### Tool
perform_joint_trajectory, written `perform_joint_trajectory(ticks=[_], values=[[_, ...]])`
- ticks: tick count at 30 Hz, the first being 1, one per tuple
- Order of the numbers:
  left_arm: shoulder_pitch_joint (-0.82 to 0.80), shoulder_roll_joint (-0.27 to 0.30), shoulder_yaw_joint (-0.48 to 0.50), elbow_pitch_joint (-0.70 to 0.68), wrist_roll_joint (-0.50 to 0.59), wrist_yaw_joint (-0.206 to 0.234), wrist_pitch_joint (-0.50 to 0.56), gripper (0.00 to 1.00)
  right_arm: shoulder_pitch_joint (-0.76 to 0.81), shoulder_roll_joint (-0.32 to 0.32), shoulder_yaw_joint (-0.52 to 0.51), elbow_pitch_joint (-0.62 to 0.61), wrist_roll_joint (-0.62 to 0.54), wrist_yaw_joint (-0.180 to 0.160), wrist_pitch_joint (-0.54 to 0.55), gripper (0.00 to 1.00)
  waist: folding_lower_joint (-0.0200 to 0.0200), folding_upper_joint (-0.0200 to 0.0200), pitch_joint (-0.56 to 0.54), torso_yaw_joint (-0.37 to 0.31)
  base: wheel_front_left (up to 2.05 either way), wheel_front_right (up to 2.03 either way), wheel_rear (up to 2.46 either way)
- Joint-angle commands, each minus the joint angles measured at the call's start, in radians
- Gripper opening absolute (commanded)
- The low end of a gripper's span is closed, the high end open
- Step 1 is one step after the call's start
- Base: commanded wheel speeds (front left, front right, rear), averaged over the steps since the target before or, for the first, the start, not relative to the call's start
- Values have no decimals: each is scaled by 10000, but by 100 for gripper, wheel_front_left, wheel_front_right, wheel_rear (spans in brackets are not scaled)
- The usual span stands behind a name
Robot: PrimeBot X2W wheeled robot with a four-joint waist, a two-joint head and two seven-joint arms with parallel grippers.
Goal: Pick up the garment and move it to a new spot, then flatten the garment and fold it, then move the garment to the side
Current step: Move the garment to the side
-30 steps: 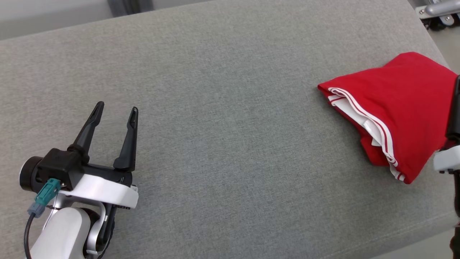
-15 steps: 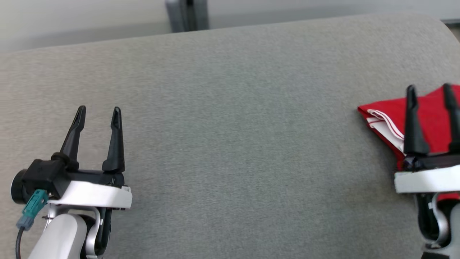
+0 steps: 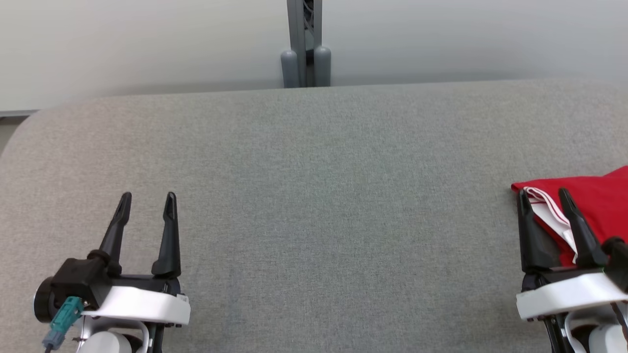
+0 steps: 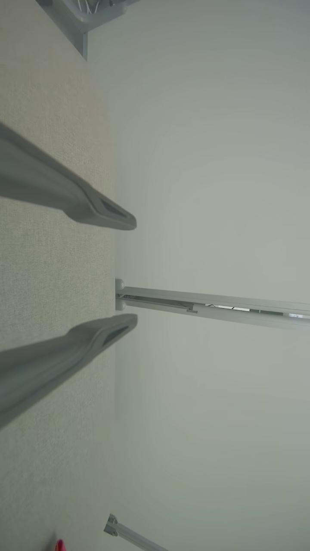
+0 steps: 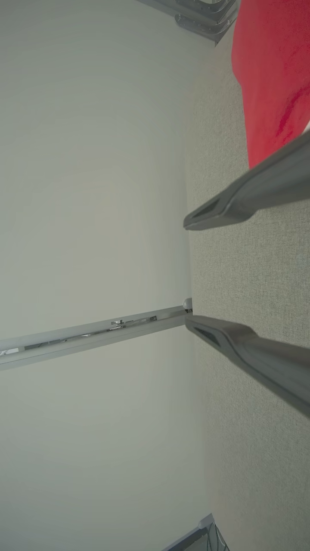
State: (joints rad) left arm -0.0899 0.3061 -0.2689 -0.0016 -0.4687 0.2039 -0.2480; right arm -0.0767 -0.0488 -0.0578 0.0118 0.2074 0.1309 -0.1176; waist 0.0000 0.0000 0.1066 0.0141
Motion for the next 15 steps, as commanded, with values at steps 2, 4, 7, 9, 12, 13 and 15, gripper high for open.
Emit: perform_joint_trajectory(ticks=[2,4,7,9,12,13,15], values=[[173,68,-56,44,-6,50,32,100,329,-49,-163,42,-131,-5,26,100,0,0,-280,113,0,0,0],[314,140,-91,75,-35,17,72,100,533,-46,-239,9,-140,-5,44,100,0,0,-422,121,0,0,0],[500,257,-96,121,-11,38,151,100,813,-48,-320,-130,-180,-5,112,100,0,0,-592,112,0,0,0],[603,259,-80,133,-59,56,127,100,966,-46,-298,-229,-224,-5,149,100,0,0,-679,106,0,0,0],[722,274,-69,238,-100,40,109,100,1161,-46,-254,-401,-320,-5,229,100,0,0,-788,103,0,0,0],[722,274,-69,238,-100,40,109,100,1161,-46,-254,-401,-320,-5,229,100,0,0,-788,103,0,0,0],[789,298,-72,323,-96,2,86,100,1268,-47,-233,-534,-392,-5,257,100,0,0,-859,98,0,0,0]])
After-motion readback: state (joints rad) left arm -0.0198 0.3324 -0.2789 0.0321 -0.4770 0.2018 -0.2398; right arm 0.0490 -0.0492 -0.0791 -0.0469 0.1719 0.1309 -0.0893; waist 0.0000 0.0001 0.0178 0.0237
